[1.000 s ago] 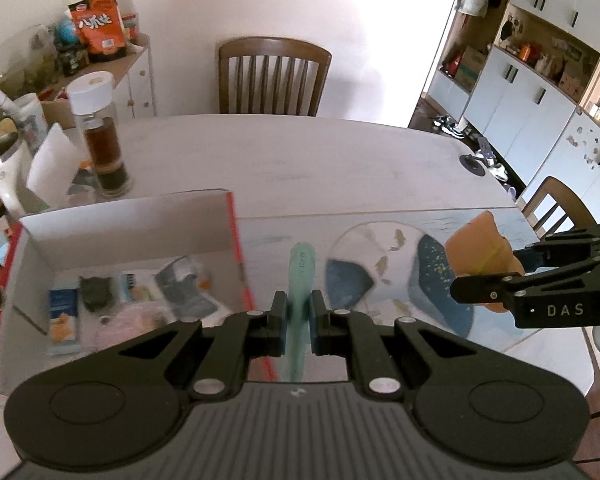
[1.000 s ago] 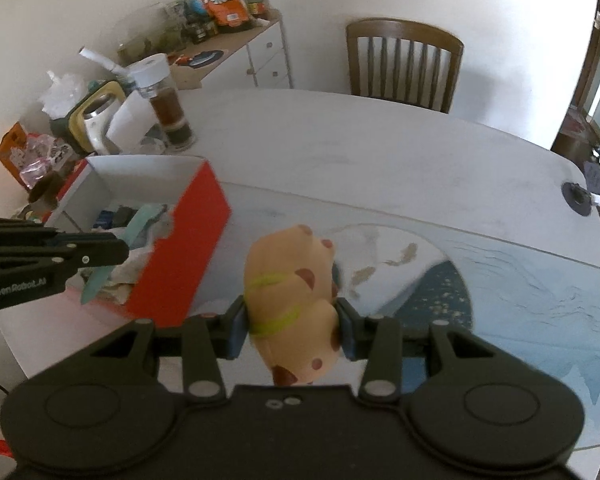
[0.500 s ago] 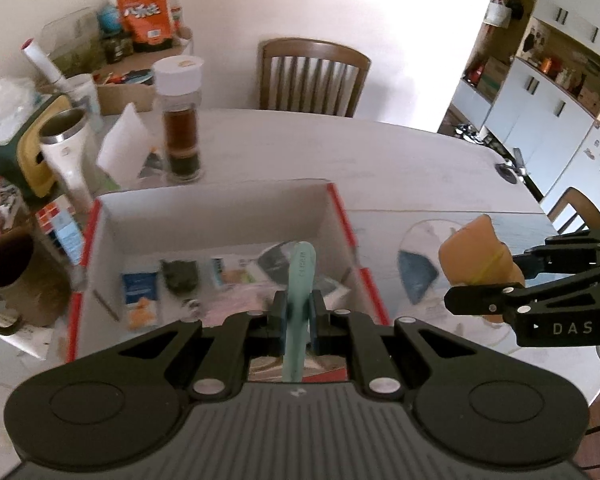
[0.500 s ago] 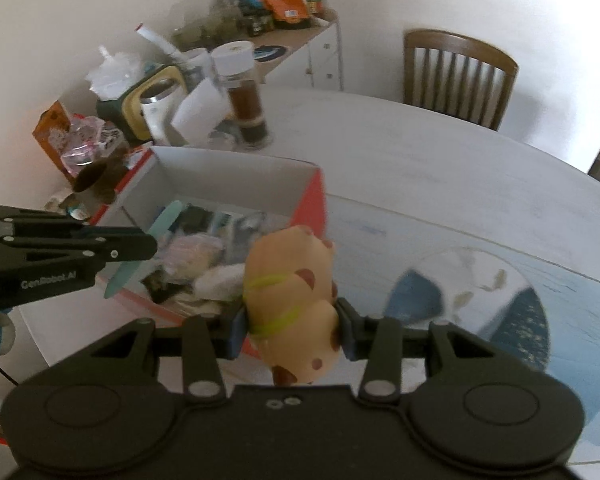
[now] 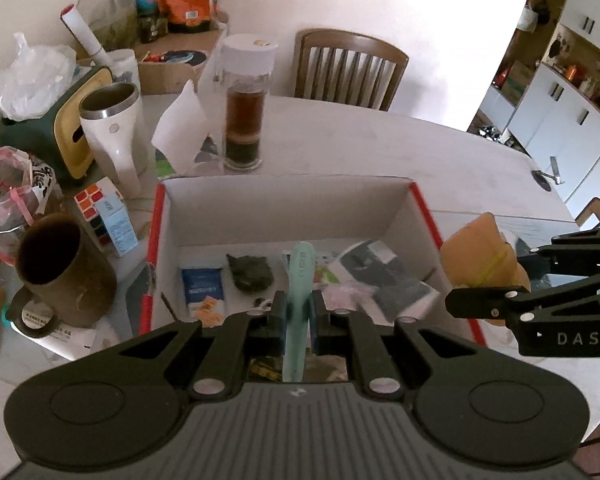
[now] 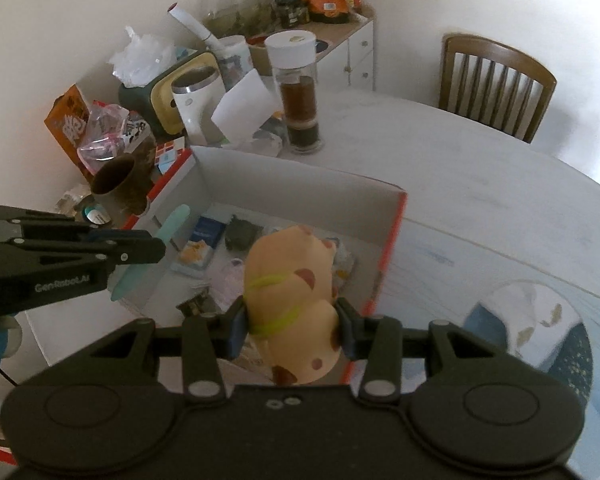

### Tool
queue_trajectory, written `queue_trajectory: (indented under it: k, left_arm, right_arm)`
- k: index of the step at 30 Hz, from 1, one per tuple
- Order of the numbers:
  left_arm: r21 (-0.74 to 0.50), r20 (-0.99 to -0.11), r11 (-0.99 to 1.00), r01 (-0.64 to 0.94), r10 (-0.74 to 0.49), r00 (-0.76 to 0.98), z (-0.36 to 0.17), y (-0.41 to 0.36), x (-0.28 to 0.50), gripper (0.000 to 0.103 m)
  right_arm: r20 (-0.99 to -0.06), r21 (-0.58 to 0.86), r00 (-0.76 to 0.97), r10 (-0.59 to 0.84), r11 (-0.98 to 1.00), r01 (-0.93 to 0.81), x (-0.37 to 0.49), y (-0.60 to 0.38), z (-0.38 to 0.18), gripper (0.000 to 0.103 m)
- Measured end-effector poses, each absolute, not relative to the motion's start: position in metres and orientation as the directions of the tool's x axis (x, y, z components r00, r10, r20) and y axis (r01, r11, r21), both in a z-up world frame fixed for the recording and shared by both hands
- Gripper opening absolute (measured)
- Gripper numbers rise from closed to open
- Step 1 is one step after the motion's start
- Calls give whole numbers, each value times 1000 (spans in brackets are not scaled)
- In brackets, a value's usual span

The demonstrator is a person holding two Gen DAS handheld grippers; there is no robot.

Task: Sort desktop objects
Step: 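Lower both tools into the box and open them to release the green stick and hamster toy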

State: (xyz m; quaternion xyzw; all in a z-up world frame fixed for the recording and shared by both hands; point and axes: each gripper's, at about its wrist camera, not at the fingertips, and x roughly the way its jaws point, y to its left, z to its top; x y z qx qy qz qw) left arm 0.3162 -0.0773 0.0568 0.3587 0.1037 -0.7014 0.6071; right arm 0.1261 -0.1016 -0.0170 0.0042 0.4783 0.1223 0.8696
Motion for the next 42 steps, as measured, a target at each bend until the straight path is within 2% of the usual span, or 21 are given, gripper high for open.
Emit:
queue_trajectory:
  k: [24,42]
  left_arm:
    - [367,-669,-204,908,-736,105,32,-154,325,9]
    - [410,-721,-190,892,-667,190,0,-185,330,9]
  right_arm:
    - [-879,62,436,192,954,-293,226,-58,-75,44]
    - [-920,41,354,171,937,-347,263,-44,-121,44]
